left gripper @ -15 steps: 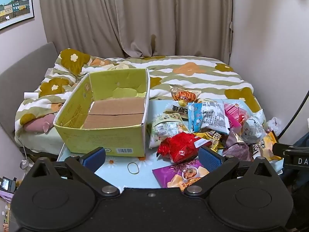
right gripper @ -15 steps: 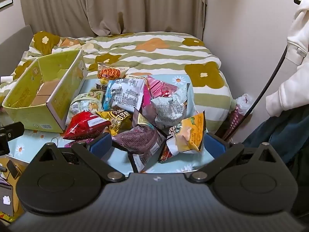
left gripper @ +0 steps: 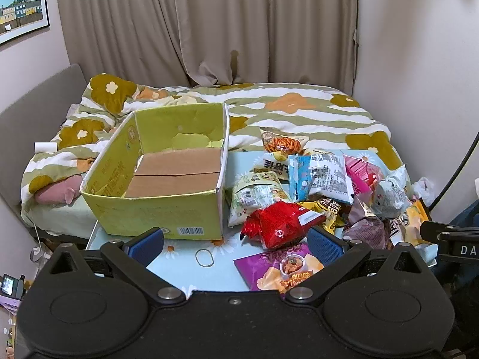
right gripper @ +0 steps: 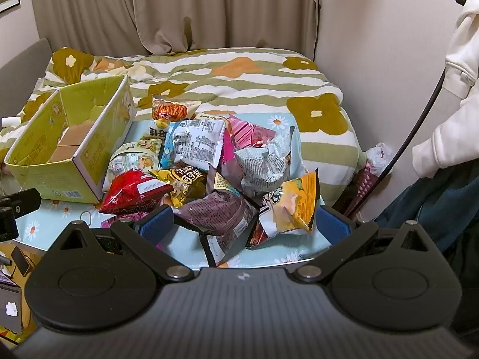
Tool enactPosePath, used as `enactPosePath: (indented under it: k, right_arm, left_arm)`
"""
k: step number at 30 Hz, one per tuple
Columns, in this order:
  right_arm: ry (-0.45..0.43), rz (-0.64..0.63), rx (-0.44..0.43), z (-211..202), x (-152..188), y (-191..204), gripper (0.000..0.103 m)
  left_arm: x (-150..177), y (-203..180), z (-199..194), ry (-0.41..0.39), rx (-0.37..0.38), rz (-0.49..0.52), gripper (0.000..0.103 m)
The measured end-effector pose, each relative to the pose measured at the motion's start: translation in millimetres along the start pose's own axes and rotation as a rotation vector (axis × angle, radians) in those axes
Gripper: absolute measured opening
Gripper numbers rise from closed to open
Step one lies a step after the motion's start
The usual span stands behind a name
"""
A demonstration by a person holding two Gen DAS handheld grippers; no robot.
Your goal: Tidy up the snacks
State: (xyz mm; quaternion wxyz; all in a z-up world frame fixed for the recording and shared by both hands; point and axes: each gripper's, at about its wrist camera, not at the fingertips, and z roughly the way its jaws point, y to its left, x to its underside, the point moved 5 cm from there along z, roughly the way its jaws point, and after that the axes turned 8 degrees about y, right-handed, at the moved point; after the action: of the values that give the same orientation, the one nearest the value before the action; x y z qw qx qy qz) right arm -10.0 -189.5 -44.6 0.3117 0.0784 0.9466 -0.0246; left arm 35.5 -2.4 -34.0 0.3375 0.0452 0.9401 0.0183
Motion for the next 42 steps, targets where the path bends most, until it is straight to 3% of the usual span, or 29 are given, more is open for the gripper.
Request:
enactPosePath:
  k: [42]
  right_arm:
    - [0.017,0.007,0.007,6.8,-0.7,0.7,0.103]
  left_arm:
    - [-4.5,-1.4,10.2,0.045,0.03,0.001,0.103]
